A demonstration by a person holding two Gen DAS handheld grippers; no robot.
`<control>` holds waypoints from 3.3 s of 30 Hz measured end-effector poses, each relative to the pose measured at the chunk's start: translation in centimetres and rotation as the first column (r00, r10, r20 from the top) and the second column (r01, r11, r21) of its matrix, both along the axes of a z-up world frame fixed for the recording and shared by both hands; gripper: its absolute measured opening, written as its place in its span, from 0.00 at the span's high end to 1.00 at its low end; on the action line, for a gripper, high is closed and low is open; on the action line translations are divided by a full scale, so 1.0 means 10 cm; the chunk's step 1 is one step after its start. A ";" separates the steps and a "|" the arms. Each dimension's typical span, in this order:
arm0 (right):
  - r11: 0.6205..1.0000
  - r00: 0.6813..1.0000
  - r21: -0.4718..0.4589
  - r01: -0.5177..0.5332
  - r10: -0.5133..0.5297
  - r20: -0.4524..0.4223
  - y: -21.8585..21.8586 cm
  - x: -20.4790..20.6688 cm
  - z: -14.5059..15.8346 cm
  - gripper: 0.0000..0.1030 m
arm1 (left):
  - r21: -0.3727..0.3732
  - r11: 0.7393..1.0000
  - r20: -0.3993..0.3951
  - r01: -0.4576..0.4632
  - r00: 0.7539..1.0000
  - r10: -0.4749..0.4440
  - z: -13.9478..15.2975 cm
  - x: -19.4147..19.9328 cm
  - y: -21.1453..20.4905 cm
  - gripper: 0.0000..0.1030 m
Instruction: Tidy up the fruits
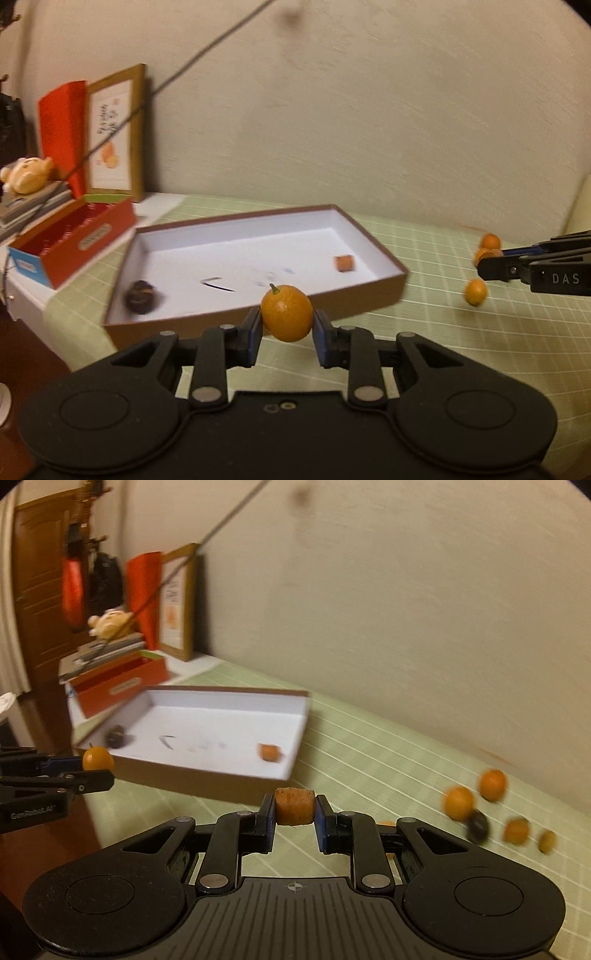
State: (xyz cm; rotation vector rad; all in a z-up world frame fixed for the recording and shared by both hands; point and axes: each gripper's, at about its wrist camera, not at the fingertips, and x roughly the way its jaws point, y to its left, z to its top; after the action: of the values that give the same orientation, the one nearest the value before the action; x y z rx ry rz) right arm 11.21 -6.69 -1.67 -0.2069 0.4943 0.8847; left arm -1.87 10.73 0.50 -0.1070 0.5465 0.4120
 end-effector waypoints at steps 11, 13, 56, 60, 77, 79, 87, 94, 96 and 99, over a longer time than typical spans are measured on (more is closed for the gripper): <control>0.998 0.998 0.023 -0.057 0.056 0.025 0.50 -0.09 0.04 0.79 | 0.008 0.993 0.026 -0.117 0.993 0.116 0.05 -0.23 0.48 0.81; 0.998 0.998 0.028 -0.057 0.056 0.024 0.57 -0.08 0.04 0.79 | 0.005 0.991 0.028 -0.131 0.991 0.130 0.05 -0.24 0.55 0.81; 0.996 0.996 0.033 0.088 -0.087 -0.023 1.49 0.84 -0.24 0.38 | 0.012 0.955 0.051 -0.297 0.954 0.296 -0.11 0.21 1.38 0.10; 0.991 0.996 0.098 0.091 -0.091 -0.006 1.37 0.84 -0.24 0.00 | 0.007 0.954 0.063 -0.299 0.952 0.298 -0.09 0.17 1.41 0.10; 0.996 0.999 0.078 0.050 -0.050 -0.001 1.39 0.74 -0.25 0.00 | 0.002 0.961 0.050 -0.277 0.960 0.276 -0.10 0.22 1.34 0.08; 0.996 0.999 0.080 0.045 -0.044 -0.005 1.38 0.73 -0.24 0.00 | 0.001 0.961 0.047 -0.276 0.960 0.276 -0.10 0.22 1.34 0.07; 0.995 0.999 0.084 0.051 -0.052 0.013 1.29 0.66 -0.18 0.00 | 0.027 0.965 0.053 -0.261 0.964 0.260 -0.03 0.24 1.25 0.06; 0.981 0.986 0.106 0.162 -0.166 0.030 0.96 0.64 -0.03 0.00 | 0.047 0.978 0.043 -0.201 0.979 0.199 0.06 0.33 0.96 0.06; 0.973 0.978 0.114 0.198 -0.204 0.037 0.82 0.65 0.03 0.00 | 0.050 0.982 0.041 -0.181 0.983 0.179 0.08 0.37 0.86 0.06; 0.969 0.974 0.109 0.222 -0.224 0.011 0.59 0.68 0.08 0.00 | 0.058 0.985 0.064 -0.166 0.985 0.162 0.12 0.41 0.70 0.06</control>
State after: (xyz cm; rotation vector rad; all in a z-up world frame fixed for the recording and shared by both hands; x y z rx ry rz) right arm 18.05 -0.80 -0.90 -0.0614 0.4375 0.6857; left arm 2.25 17.69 1.74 -0.1038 0.4680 0.5842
